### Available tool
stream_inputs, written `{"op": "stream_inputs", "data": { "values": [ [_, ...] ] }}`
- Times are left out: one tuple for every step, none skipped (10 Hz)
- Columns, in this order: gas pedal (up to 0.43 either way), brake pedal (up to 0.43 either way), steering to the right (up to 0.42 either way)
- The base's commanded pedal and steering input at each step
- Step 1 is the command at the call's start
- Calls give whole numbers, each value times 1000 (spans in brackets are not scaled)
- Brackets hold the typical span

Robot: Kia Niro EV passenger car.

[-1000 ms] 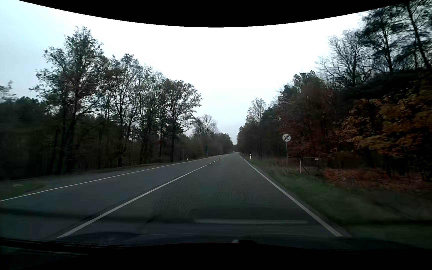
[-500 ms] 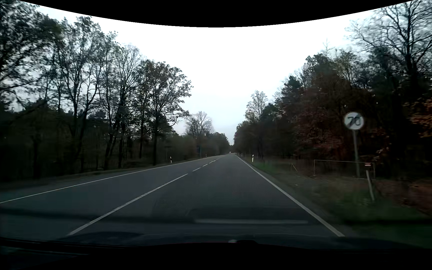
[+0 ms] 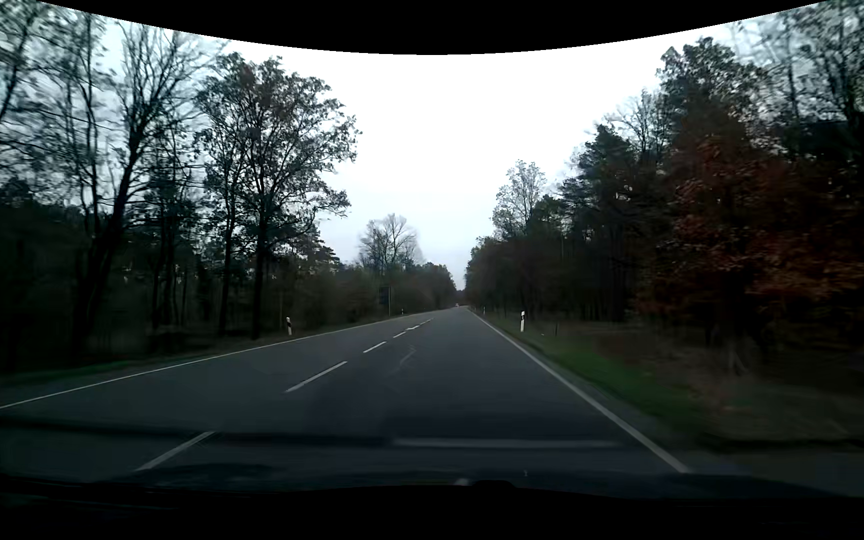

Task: Follow the waypoints while adhering to traffic rules and regulations

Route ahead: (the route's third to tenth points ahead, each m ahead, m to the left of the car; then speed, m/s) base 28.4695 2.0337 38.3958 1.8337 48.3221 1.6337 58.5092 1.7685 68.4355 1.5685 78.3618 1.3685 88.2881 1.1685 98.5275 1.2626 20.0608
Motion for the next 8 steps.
{"op": "stream_inputs", "data": {
  "values": [
    [390, 0, 2],
    [390, 0, 1],
    [390, 0, 1],
    [390, 0, 1],
    [390, 0, 1],
    [390, 0, 1],
    [390, 0, 1],
    [390, 0, 1]
  ]
}}
